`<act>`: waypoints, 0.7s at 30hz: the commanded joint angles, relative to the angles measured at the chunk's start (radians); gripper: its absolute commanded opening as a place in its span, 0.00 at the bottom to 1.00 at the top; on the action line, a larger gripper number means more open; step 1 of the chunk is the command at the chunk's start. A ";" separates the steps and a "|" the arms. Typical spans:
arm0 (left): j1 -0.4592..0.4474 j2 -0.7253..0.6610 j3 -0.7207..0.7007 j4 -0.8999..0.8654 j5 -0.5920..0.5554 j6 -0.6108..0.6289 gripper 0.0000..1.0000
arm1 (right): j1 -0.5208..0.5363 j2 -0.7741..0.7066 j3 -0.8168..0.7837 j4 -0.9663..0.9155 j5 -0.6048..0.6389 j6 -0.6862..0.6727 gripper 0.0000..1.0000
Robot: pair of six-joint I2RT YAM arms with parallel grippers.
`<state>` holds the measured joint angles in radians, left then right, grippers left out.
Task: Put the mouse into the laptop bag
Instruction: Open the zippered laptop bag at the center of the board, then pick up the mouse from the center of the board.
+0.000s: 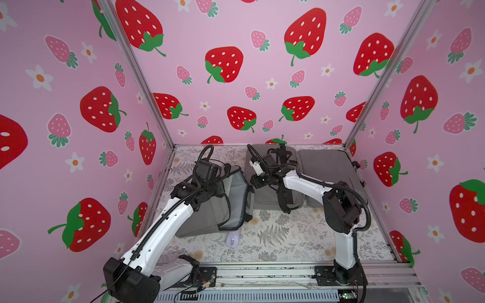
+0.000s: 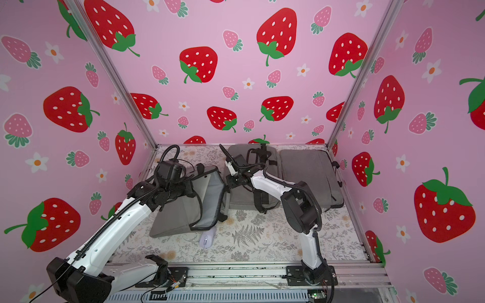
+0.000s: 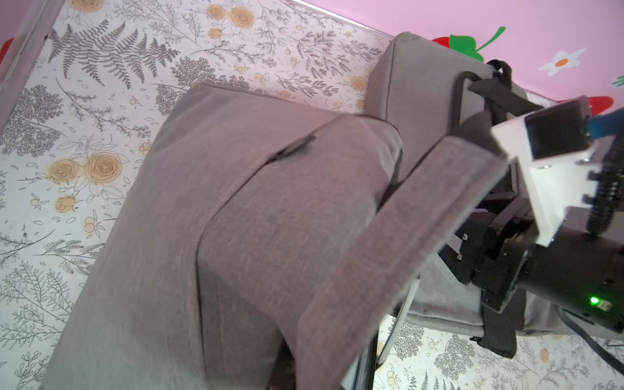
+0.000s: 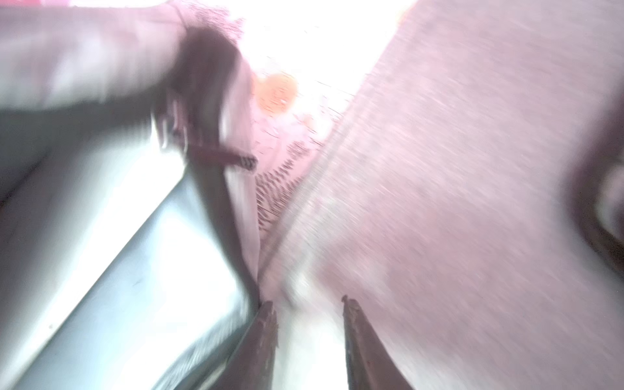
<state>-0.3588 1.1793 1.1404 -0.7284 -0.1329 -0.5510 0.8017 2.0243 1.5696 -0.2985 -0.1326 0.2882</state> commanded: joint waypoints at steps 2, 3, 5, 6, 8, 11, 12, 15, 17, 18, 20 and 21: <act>0.082 0.034 0.001 0.159 0.100 -0.026 0.00 | 0.017 -0.062 -0.042 0.023 -0.055 -0.042 0.36; 0.098 0.045 0.002 0.178 0.117 -0.031 0.00 | 0.021 -0.094 -0.076 0.030 -0.046 -0.047 0.37; 0.121 0.062 0.023 0.197 0.136 -0.037 0.00 | 0.037 -0.168 -0.148 0.042 -0.022 -0.060 0.40; 0.131 0.072 0.039 0.200 0.141 -0.036 0.00 | 0.048 -0.213 -0.186 0.045 -0.005 -0.068 0.43; 0.147 0.085 0.078 0.202 0.143 -0.032 0.00 | 0.082 -0.308 -0.276 0.062 0.031 -0.092 0.47; 0.168 0.104 0.133 0.202 0.150 -0.023 0.00 | 0.167 -0.443 -0.398 0.065 0.142 -0.142 0.56; 0.171 0.110 0.154 0.195 0.147 -0.021 0.00 | 0.200 -0.476 -0.432 0.058 0.174 -0.151 0.58; 0.176 0.111 0.194 0.163 0.116 -0.004 0.00 | 0.288 -0.531 -0.498 0.031 0.233 -0.129 0.69; 0.179 0.099 0.204 0.145 0.088 0.009 0.00 | 0.354 -0.534 -0.520 0.015 0.266 -0.107 0.71; 0.180 0.092 0.209 0.136 0.086 0.015 0.00 | 0.389 -0.524 -0.525 0.012 0.278 -0.099 0.75; 0.181 0.079 0.216 0.117 0.093 0.027 0.00 | 0.442 -0.483 -0.516 -0.010 0.280 -0.086 0.99; 0.182 0.076 0.219 0.103 0.095 0.033 0.00 | 0.465 -0.457 -0.508 -0.016 0.268 -0.081 0.99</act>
<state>-0.1791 1.3083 1.2713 -0.6666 -0.0204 -0.5529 1.2243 1.5173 1.0683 -0.2680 0.0906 0.1963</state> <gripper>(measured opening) 0.061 0.981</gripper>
